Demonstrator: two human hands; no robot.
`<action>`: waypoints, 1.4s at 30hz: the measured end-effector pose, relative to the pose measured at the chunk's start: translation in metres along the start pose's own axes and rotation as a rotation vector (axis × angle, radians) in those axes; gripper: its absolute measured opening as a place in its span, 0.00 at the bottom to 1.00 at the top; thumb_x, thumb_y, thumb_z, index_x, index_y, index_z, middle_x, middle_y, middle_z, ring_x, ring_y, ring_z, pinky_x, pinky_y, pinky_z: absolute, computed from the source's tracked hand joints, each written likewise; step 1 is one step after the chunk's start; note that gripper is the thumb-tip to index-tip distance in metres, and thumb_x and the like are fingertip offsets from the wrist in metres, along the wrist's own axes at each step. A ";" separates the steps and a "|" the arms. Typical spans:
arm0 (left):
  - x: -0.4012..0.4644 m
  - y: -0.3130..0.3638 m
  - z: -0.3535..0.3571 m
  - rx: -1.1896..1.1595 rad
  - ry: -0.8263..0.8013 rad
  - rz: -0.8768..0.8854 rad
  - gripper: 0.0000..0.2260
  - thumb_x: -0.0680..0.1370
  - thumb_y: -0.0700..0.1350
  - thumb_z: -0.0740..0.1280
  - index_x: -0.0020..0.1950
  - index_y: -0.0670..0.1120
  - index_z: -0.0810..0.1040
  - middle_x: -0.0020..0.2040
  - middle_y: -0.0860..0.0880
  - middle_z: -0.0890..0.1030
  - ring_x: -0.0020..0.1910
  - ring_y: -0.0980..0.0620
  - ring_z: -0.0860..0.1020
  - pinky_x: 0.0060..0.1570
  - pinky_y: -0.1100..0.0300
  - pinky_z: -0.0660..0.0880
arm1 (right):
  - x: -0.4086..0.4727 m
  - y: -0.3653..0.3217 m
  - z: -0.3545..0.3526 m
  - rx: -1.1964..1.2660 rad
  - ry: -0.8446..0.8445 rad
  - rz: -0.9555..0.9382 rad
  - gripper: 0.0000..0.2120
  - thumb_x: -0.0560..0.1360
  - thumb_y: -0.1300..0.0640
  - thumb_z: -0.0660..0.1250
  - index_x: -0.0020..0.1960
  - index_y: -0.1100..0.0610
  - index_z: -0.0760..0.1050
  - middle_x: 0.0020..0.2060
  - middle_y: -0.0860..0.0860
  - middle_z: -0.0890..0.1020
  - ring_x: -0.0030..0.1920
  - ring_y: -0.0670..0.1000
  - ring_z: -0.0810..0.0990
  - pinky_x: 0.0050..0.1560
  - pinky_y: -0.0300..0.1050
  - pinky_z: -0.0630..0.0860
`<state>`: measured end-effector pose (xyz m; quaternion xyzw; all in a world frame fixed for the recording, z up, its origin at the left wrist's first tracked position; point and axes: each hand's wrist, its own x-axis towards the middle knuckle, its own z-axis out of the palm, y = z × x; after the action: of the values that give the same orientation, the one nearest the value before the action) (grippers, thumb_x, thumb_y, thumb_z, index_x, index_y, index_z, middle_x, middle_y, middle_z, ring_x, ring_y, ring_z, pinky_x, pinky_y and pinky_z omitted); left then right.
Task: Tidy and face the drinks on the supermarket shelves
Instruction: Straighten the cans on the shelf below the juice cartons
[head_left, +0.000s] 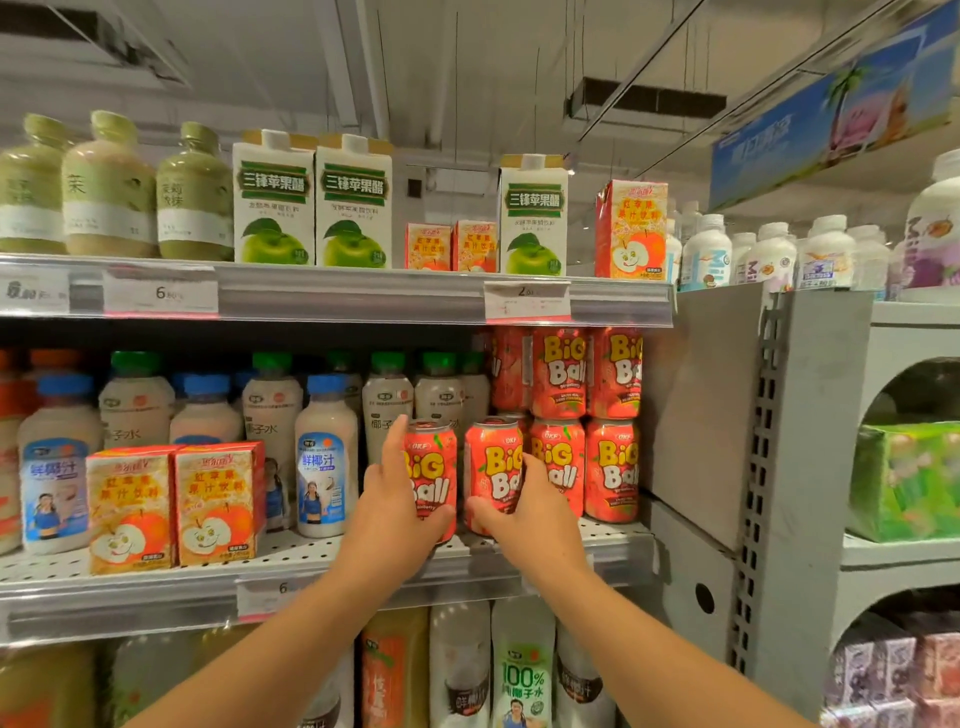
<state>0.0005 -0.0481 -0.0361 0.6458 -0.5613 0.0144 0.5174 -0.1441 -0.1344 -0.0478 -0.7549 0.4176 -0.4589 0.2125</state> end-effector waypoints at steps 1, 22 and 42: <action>0.000 -0.001 0.001 -0.016 0.017 -0.015 0.49 0.70 0.47 0.75 0.74 0.63 0.40 0.60 0.52 0.71 0.53 0.52 0.77 0.48 0.54 0.78 | 0.000 0.001 0.002 0.008 0.008 -0.004 0.26 0.69 0.41 0.72 0.60 0.41 0.62 0.49 0.39 0.78 0.49 0.43 0.79 0.49 0.45 0.80; 0.045 0.032 -0.033 -0.330 0.224 -0.014 0.28 0.68 0.49 0.78 0.62 0.56 0.68 0.50 0.59 0.79 0.48 0.61 0.78 0.41 0.64 0.75 | -0.005 0.016 0.012 -0.070 0.055 0.034 0.35 0.70 0.30 0.66 0.71 0.43 0.64 0.60 0.40 0.77 0.61 0.47 0.76 0.59 0.43 0.74; 0.093 0.082 0.004 -0.170 0.063 0.024 0.20 0.68 0.51 0.77 0.54 0.56 0.72 0.44 0.61 0.77 0.44 0.62 0.76 0.35 0.65 0.72 | -0.006 0.019 0.011 -0.002 0.055 -0.005 0.42 0.71 0.32 0.66 0.78 0.50 0.57 0.70 0.43 0.71 0.70 0.46 0.69 0.67 0.42 0.68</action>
<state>-0.0284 -0.1027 0.0714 0.5918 -0.5517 -0.0067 0.5877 -0.1439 -0.1406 -0.0699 -0.7432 0.4219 -0.4795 0.1993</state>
